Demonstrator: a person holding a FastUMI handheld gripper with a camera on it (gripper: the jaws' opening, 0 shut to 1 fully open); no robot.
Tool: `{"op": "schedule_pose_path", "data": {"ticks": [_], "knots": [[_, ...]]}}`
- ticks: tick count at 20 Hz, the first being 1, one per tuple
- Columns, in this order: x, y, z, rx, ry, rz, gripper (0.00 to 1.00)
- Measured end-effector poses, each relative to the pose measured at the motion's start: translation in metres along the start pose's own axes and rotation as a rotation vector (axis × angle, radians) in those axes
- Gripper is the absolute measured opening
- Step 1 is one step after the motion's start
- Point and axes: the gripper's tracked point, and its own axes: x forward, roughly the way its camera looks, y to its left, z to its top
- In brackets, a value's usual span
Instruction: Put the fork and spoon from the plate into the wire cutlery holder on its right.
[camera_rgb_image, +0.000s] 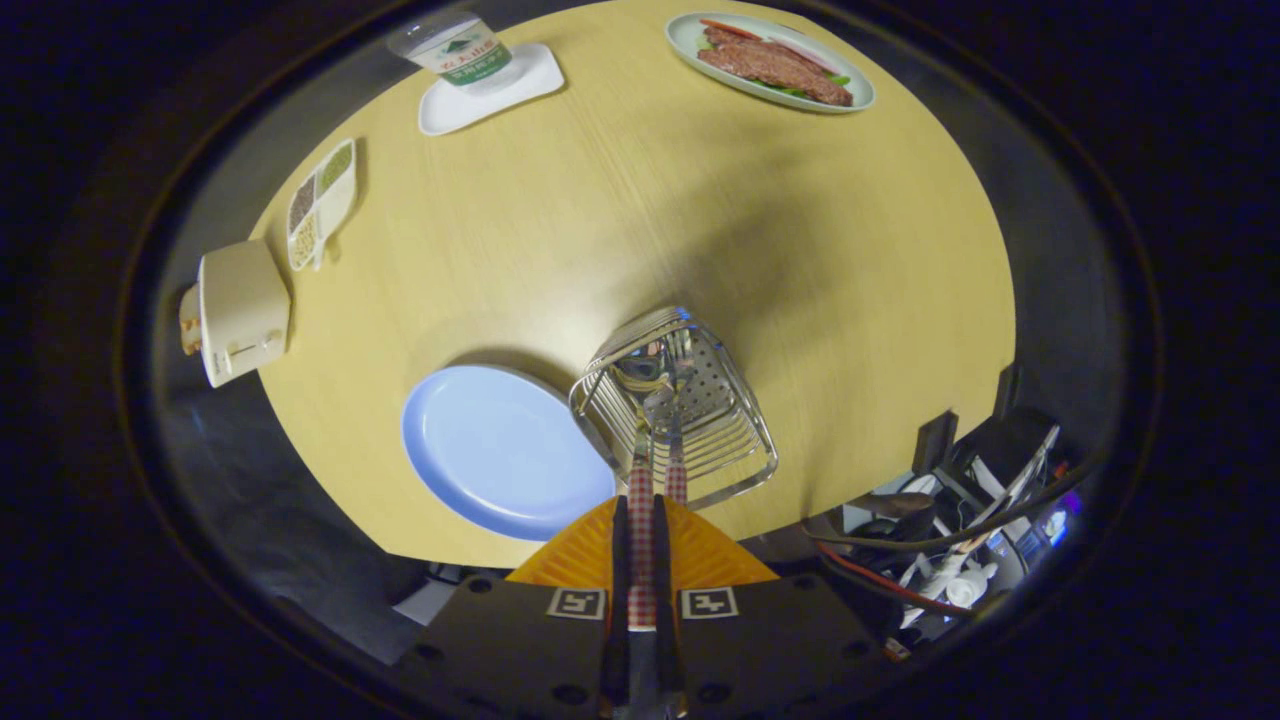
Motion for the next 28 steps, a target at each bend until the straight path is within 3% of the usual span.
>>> {"op": "schedule_pose_path", "data": {"ticks": [3,10,20,28], "knots": [[-0.002,0.003,0.000,-0.017,-0.021,0.002,0.20],[-0.016,0.005,-0.009,0.014,-0.132,0.003,0.98],[-0.068,0.001,-0.024,-0.007,-0.535,-0.028,0.98],[-0.113,0.009,-0.029,-0.075,-1.000,0.066,0.98]]}}
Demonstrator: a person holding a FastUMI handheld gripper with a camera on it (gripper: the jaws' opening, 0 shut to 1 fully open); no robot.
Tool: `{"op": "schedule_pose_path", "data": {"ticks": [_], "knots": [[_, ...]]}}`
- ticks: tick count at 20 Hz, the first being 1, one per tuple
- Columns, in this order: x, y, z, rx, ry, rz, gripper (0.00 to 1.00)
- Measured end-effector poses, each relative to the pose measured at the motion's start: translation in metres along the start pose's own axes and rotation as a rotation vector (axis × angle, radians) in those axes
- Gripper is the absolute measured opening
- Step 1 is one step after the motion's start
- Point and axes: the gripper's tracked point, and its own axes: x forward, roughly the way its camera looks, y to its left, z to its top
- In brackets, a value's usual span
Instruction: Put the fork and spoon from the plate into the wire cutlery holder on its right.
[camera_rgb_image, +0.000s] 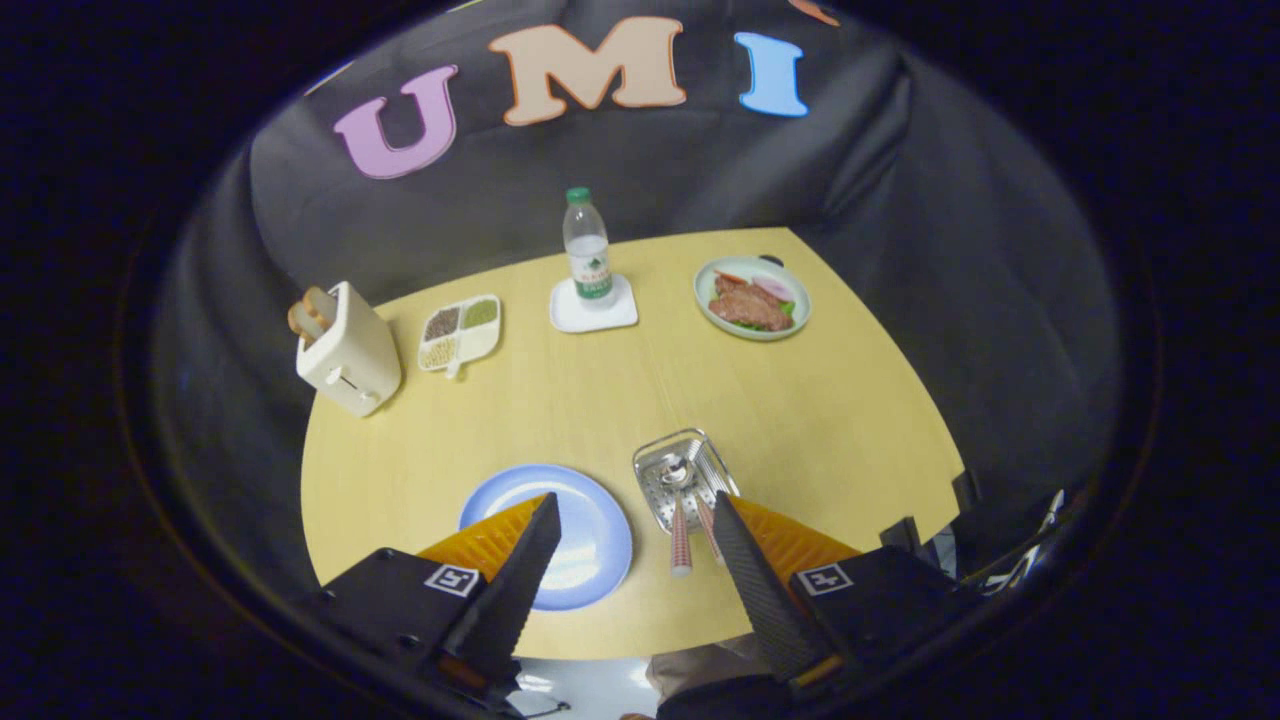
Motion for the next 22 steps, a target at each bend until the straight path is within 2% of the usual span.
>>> {"op": "schedule_pose_path", "data": {"ticks": [5,10,16,22], "knots": [[-0.035,0.017,0.037,0.032,-0.360,0.144,0.97],[-0.069,0.010,0.054,0.041,-0.667,0.204,0.96],[-0.065,0.011,0.024,-0.115,-0.720,0.204,0.95],[-0.060,0.017,0.002,-0.135,-0.760,0.165,0.94]]}}
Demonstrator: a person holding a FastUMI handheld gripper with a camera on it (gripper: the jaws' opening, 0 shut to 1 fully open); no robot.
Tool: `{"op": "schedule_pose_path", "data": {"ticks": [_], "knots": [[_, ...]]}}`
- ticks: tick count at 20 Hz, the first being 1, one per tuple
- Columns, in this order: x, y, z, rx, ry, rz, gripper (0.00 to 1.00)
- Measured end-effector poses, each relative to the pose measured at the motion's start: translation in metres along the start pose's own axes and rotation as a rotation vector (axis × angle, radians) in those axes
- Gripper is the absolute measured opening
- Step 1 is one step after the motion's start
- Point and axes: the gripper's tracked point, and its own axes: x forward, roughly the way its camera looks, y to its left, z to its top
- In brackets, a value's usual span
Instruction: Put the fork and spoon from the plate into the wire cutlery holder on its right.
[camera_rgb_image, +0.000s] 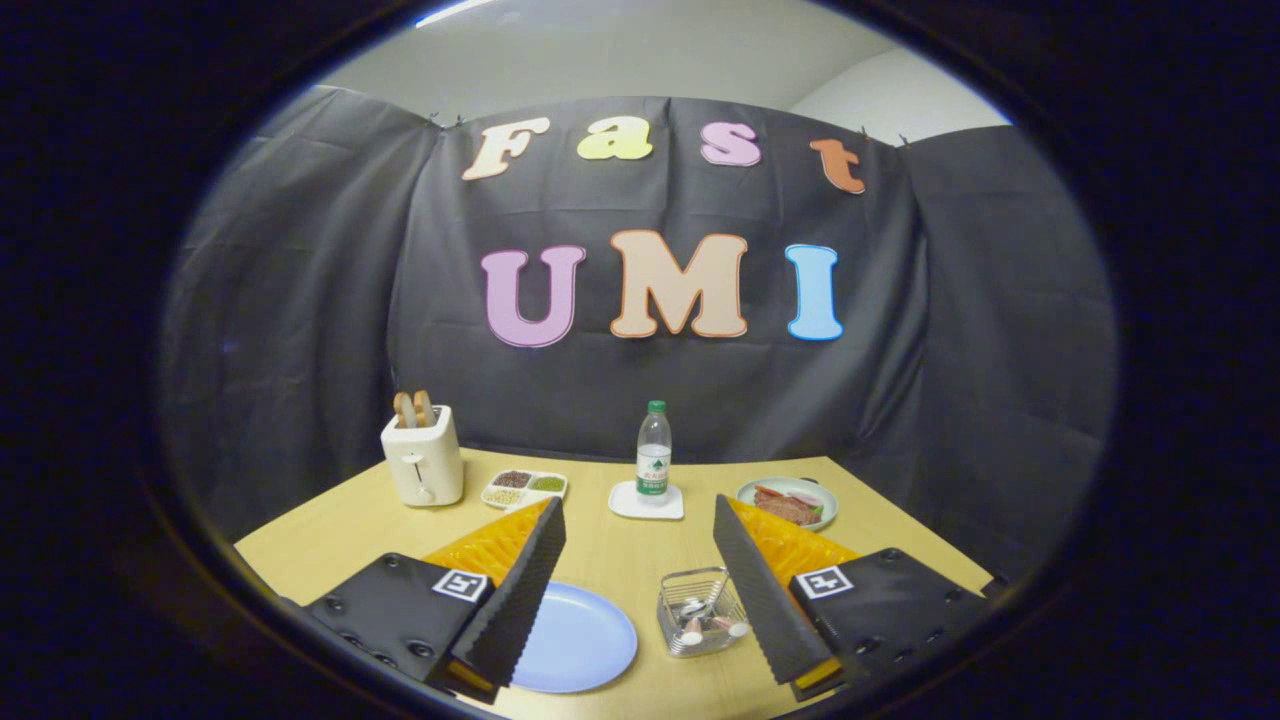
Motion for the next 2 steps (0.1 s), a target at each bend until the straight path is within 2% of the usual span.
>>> {"op": "schedule_pose_path", "data": {"ticks": [2], "knots": [[0.0018,0.0024,-0.0027,-0.023,0.008,-0.007,0.94]]}}
